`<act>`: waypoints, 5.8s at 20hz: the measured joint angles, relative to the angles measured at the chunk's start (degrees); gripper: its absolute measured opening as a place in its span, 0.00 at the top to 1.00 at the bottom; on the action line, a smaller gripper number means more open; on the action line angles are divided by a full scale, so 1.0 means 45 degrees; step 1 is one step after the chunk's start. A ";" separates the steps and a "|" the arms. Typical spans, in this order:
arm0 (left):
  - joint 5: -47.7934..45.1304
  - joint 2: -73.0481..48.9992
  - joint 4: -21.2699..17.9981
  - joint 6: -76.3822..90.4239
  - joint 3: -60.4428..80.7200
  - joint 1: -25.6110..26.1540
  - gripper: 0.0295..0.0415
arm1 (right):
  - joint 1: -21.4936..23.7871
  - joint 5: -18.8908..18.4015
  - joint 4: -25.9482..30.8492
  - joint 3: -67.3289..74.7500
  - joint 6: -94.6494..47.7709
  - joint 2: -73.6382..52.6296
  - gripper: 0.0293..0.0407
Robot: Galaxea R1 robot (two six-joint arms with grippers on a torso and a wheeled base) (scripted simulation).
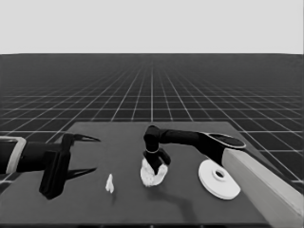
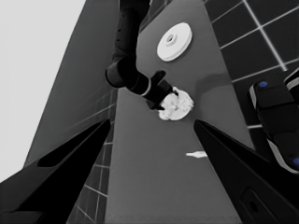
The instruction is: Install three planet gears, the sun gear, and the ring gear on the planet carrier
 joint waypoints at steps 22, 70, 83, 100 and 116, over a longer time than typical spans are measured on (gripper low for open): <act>0.0000 0.0000 0.0000 0.0000 0.0000 0.0000 0.25 | -0.2951 0.3937 -0.5041 1.6684 -2.5758 -1.5993 0.19; 0.0000 0.0000 0.0000 0.0000 0.0000 0.0000 0.25 | 0.1797 -0.0596 0.1486 0.3997 -1.1681 -0.2366 0.51; 0.0000 0.0000 0.0000 0.0000 0.0000 0.0000 0.25 | 0.0547 -0.0129 0.0334 0.0430 -1.3147 -0.0191 0.51; 0.0000 0.0000 0.0000 0.0000 0.0000 0.0000 0.25 | 0.0333 -0.0119 0.0314 0.0397 -1.1761 -0.0205 0.51; 0.0000 0.0000 0.0000 0.0000 0.0000 0.0000 0.25 | 0.0333 -0.0119 0.0314 0.0397 -0.9983 -0.0206 0.51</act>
